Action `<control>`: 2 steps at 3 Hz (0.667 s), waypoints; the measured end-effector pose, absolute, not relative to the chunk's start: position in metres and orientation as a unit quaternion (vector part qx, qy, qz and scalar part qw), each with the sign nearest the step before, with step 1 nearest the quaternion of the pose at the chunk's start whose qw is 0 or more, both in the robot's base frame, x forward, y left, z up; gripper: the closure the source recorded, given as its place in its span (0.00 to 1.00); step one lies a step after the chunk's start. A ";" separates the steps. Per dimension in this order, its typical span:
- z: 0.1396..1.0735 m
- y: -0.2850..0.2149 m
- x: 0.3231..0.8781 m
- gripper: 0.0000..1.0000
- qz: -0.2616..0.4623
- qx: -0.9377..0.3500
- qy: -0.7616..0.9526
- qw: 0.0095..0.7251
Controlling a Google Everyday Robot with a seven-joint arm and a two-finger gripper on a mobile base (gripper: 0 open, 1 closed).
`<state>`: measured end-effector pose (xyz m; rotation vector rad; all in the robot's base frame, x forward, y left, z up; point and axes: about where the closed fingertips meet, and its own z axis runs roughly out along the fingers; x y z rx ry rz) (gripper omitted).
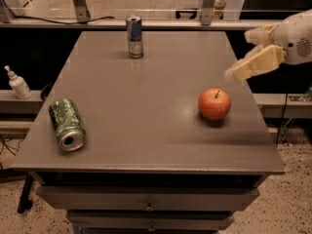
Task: Move redbull can near apple
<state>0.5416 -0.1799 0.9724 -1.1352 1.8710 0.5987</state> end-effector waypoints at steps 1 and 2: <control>0.996 -0.135 0.584 0.00 0.292 -0.456 0.701 0.464; 1.019 -0.069 0.615 0.00 0.331 -0.468 0.650 0.498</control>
Offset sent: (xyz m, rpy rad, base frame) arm 0.1064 0.1726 0.0718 0.3540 -0.1956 0.2269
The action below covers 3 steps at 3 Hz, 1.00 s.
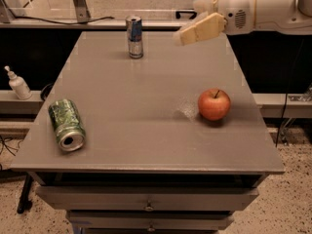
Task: Move redbull can near apple
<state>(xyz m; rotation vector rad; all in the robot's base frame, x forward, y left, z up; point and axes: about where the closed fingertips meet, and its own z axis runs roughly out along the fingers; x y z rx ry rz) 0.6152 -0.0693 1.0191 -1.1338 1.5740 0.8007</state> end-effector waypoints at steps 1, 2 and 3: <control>1.019 -0.069 0.615 0.00 0.331 -0.468 0.650 0.498; 1.009 -0.066 0.627 0.00 0.321 -0.451 0.653 0.517; 0.990 -0.057 0.660 0.00 0.304 -0.439 0.643 0.549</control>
Offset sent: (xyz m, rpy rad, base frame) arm 0.0378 0.0018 -0.0301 0.0669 -0.0580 -0.1603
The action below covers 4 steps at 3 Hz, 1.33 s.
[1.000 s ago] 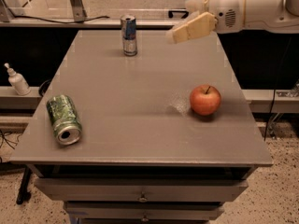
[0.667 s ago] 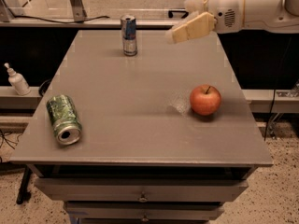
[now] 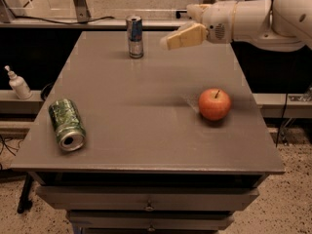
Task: Move redbull can near apple
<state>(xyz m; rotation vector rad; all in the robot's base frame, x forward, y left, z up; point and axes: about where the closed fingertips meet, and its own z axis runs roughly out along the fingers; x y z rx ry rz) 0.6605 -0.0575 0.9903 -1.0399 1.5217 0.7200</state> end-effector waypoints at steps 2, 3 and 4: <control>0.947 -0.032 0.734 0.00 0.314 -0.437 0.621 0.570; 0.926 -0.014 0.763 0.00 0.322 -0.434 0.620 0.569; 0.916 0.014 0.782 0.00 0.325 -0.436 0.623 0.562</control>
Offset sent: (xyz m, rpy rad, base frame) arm 0.1190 0.0467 -0.0717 0.0694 -0.0451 0.0436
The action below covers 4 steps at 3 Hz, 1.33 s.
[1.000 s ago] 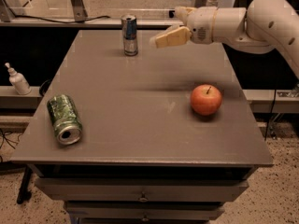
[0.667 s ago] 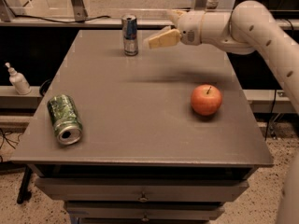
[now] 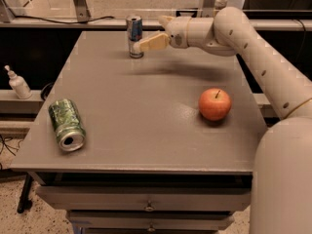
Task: Move redbull can near apple
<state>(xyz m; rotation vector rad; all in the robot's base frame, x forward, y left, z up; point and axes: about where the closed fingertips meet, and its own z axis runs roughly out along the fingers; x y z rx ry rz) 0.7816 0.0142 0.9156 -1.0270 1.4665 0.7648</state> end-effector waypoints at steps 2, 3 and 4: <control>0.904 0.073 0.799 0.00 0.330 -0.444 0.637 0.538; 0.904 0.079 0.804 0.17 0.329 -0.434 0.649 0.531; 0.907 0.074 0.804 0.39 0.323 -0.426 0.659 0.529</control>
Offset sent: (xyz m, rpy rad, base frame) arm 0.0259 0.0811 -0.0150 -0.0542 0.0741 0.0180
